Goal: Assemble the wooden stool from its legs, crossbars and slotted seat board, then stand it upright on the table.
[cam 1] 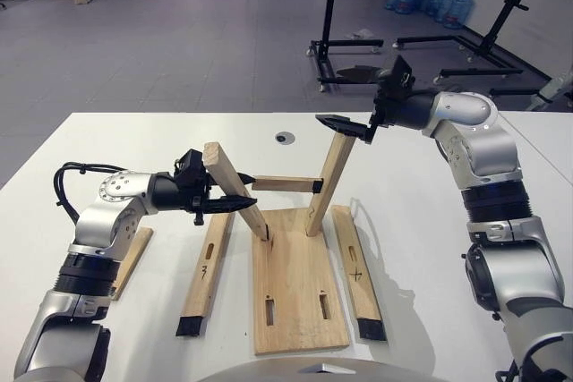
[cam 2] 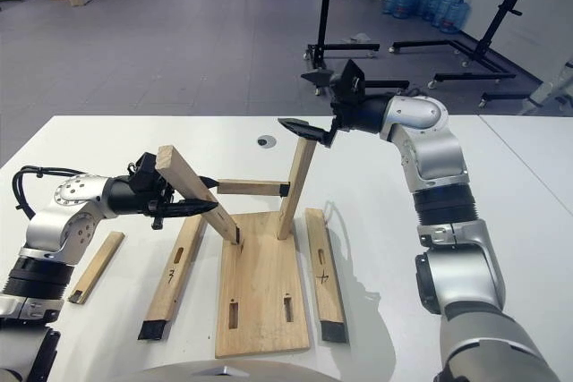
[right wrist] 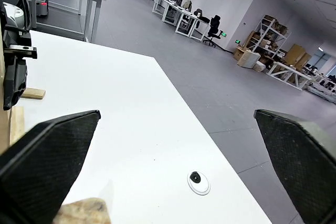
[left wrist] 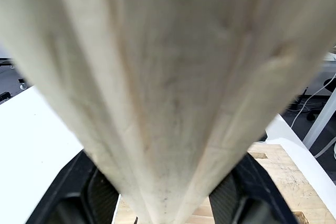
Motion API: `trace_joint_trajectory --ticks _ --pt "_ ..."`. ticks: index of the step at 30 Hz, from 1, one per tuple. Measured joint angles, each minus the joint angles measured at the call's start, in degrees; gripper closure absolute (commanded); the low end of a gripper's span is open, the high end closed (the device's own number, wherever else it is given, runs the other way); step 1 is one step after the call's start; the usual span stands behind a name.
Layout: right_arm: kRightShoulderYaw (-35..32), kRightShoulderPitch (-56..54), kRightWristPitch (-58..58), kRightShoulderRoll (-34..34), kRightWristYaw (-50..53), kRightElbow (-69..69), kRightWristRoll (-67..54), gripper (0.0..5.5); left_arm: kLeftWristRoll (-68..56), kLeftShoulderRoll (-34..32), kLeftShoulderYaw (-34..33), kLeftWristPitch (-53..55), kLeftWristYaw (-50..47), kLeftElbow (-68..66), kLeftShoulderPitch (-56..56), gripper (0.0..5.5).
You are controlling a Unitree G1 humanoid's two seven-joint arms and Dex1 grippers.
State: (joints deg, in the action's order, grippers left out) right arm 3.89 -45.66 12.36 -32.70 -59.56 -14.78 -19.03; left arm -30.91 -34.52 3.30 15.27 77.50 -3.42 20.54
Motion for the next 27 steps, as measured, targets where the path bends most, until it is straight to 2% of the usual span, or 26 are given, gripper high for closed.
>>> trace_joint_trajectory --ticks 9,27 --pt "0.58 0.21 -1.47 -0.30 0.01 0.01 0.93 0.10 -2.92 2.72 -3.94 0.09 -0.01 -0.32 -1.35 3.48" --pt "2.79 -0.21 -1.91 -0.25 -0.50 3.43 1.17 0.10 -3.82 5.96 -4.70 -0.44 -0.98 -3.51 -2.55 3.48"
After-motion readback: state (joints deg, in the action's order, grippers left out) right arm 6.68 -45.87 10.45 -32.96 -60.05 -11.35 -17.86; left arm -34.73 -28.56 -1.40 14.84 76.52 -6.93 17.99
